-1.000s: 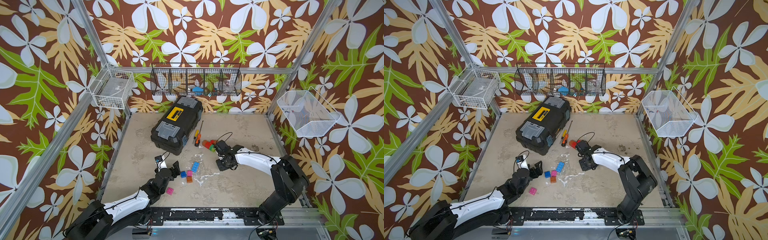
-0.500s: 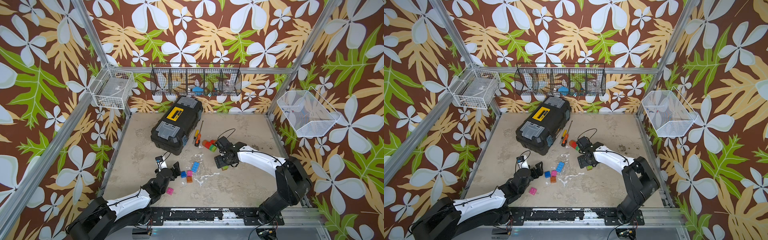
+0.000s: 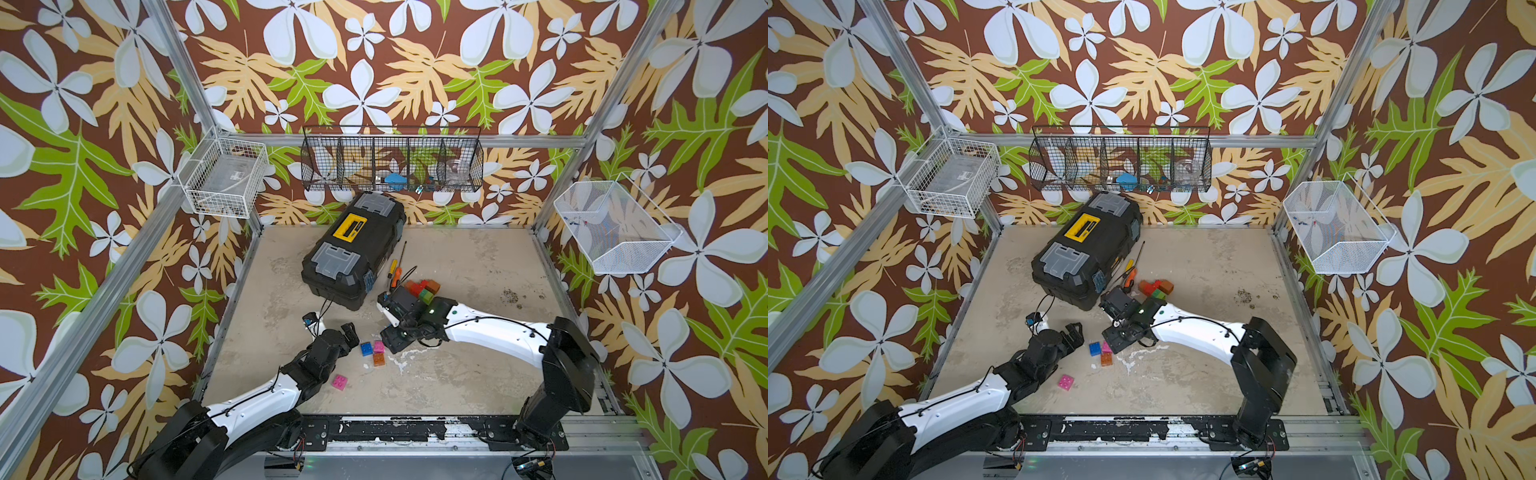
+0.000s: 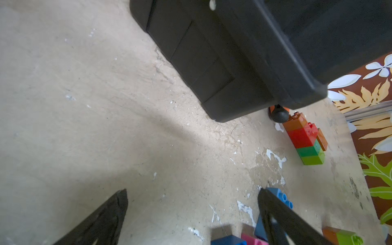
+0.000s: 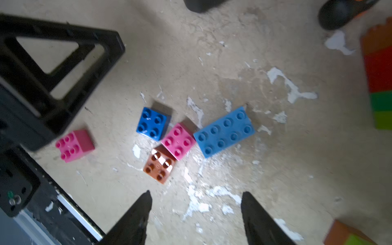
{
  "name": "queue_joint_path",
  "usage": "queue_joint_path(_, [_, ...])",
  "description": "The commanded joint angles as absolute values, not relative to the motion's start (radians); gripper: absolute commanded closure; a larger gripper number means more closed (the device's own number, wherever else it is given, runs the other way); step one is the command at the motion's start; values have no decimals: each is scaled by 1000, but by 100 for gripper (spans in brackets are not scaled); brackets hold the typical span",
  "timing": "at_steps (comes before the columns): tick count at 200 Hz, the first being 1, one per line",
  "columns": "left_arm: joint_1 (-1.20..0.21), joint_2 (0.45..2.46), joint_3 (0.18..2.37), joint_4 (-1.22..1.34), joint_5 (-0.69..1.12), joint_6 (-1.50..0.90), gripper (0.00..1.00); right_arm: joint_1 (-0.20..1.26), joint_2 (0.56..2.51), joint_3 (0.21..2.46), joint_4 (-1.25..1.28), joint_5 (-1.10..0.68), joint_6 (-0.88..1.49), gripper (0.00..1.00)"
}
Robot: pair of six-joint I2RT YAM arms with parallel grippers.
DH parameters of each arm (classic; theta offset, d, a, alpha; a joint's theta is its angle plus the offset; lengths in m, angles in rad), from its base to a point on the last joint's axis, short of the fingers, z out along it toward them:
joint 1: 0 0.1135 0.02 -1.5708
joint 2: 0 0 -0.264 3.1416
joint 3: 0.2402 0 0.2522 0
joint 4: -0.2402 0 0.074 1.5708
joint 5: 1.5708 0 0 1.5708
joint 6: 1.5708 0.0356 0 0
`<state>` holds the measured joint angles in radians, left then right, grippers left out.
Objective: Assemble the letter h with lego
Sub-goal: Pick up the lego brick from the center of the board.
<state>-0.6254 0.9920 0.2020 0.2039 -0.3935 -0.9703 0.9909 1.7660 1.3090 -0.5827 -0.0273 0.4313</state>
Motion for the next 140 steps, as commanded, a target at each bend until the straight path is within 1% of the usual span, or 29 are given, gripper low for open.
queue_joint_path(1, [-585, 993, 201, 139, -363, -1029, 1, 1047, 1827, 1360, -581, -3, 585, 33])
queue_joint_path(25, [-529, 993, 183, 164, -378, -1032, 2, 1075, 1864, 1390, -530, -15, 607, 38])
queue_joint_path(47, [-494, 995, 168, 220, -373, -1006, 2, 1076, 1904, 1425, -527, 13, 594, 47])
queue_joint_path(67, [-467, 1004, 143, 286, -359, -990, 2, 1081, 1961, 1471, -558, 35, 587, 47])
queue_joint_path(83, [-453, 1039, 133, 328, -391, -951, 3, 1088, 2006, 1508, -577, 75, 583, 48])
queue_joint_path(111, [-449, 1063, 155, 317, -410, -938, 2, 1109, 2083, 1582, -632, 129, 591, 49])
queue_joint_path(140, [-449, 1010, 132, 290, -456, -967, 2, 1112, 2100, 1575, -609, 119, 584, 55])
